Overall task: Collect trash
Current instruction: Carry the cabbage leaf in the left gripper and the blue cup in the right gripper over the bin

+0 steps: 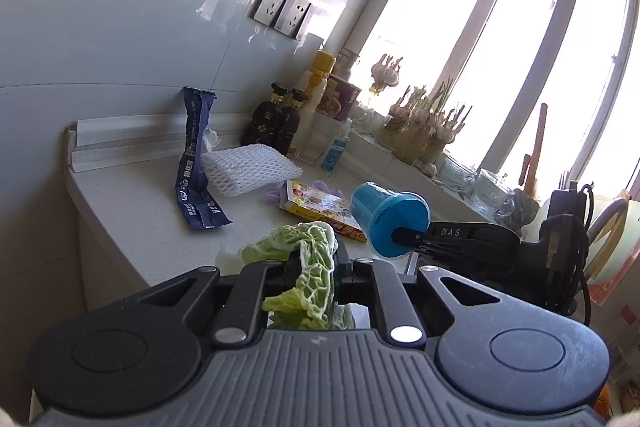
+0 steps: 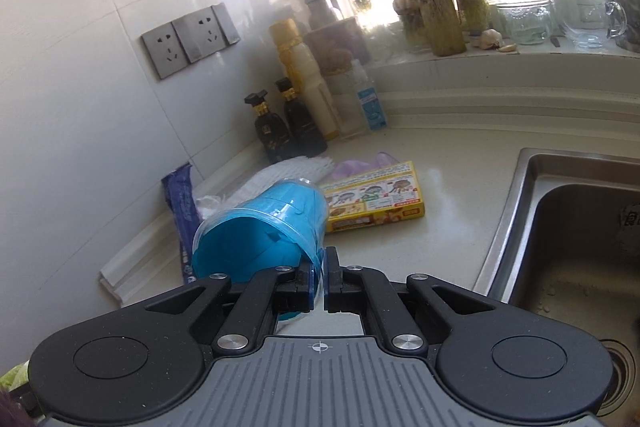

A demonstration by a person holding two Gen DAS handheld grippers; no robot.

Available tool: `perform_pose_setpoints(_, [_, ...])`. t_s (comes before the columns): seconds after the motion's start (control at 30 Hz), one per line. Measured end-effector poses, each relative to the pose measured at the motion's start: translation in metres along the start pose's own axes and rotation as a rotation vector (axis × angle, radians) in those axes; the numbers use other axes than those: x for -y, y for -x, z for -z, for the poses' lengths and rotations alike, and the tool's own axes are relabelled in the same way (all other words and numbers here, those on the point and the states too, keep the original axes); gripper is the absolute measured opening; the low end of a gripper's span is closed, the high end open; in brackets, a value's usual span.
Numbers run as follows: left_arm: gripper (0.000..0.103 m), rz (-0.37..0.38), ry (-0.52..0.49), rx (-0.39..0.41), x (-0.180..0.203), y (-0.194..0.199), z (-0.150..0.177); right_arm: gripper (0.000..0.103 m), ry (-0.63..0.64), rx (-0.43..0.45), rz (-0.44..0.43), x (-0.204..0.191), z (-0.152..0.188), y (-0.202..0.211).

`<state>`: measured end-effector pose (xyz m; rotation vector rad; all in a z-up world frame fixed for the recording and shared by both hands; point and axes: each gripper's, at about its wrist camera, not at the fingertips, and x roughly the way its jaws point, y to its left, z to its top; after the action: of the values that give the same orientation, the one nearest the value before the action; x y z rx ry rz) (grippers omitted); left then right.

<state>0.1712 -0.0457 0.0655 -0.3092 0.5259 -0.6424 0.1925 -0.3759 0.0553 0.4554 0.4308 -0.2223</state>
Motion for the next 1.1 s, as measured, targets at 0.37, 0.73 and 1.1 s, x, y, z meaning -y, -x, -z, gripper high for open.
perform_pose_setpoints(0.37, [0.011,-0.084,0.036,0.009,-0.042,0.048,0.011,0.003,0.163,-0.067,-0.225,-0.078,0.054,0.022])
perform_pose_setpoints(0.73, [0.011,-0.203,0.124,-0.131,-0.123,0.05,0.087,0.003,0.278,-0.264,-0.322,-0.122,0.173,-0.002])
perform_pose_setpoints(1.1, [0.012,-0.279,0.288,-0.284,-0.199,0.001,0.17,0.003,0.255,-0.529,-0.191,-0.103,0.294,-0.081])
